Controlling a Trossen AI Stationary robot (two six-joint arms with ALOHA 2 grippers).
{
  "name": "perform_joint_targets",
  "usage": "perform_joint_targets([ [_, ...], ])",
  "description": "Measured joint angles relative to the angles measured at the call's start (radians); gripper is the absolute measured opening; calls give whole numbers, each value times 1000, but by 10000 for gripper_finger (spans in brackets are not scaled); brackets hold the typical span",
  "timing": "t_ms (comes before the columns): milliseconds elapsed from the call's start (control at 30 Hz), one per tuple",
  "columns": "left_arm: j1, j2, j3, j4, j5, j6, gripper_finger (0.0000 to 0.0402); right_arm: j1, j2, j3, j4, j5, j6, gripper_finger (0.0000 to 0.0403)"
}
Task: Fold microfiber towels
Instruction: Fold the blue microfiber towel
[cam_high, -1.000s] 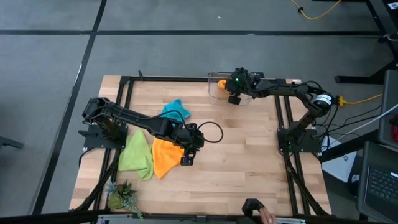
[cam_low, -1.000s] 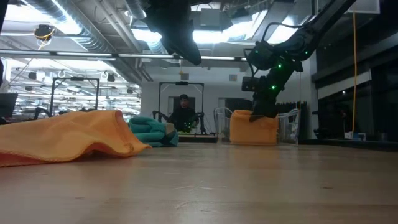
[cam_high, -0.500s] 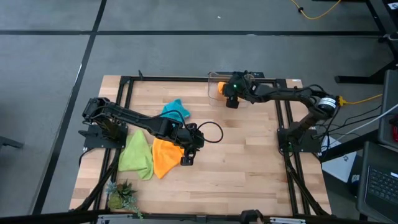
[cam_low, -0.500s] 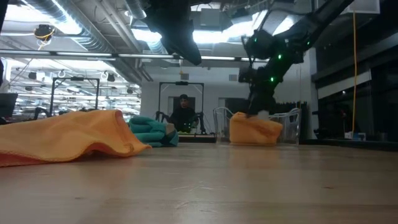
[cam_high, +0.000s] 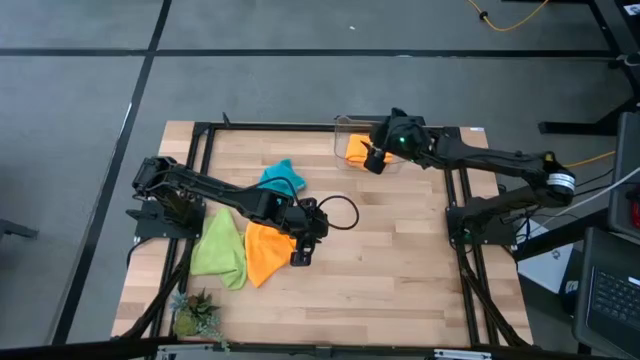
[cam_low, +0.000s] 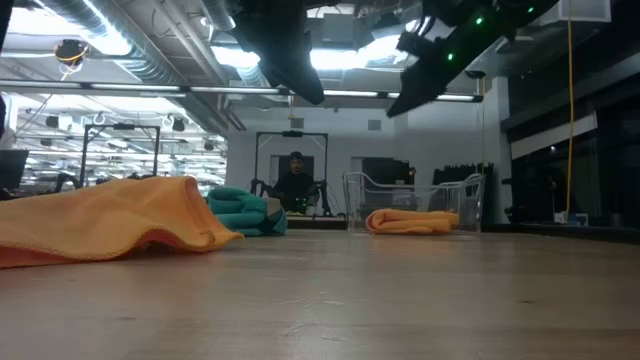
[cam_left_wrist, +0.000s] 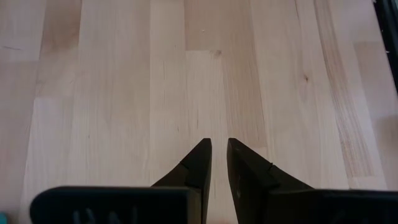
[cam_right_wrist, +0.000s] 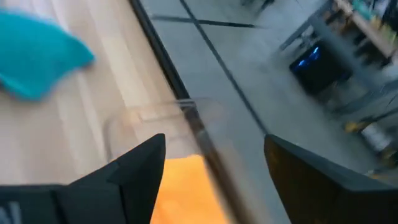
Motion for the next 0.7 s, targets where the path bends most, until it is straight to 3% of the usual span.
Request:
perform_joint_targets([
  [100,0,0,0,0,0,-2,45,25,-27,0,-52,-100,128,275],
  [200,-5,0,0,-5,0,-28,45,57,-31,0,-110,-286,208,275],
  [333,-20,-27,5,-197,-1,-192,45,129,-28,-33,-89,-465,284,275],
  [567,-77,-113,13,-443,-124,-327,45,291,58,-92,145,-435,320,275],
  [700,-121,-148,13,-539,-230,-390,45,341,161,-91,285,-260,322,275],
])
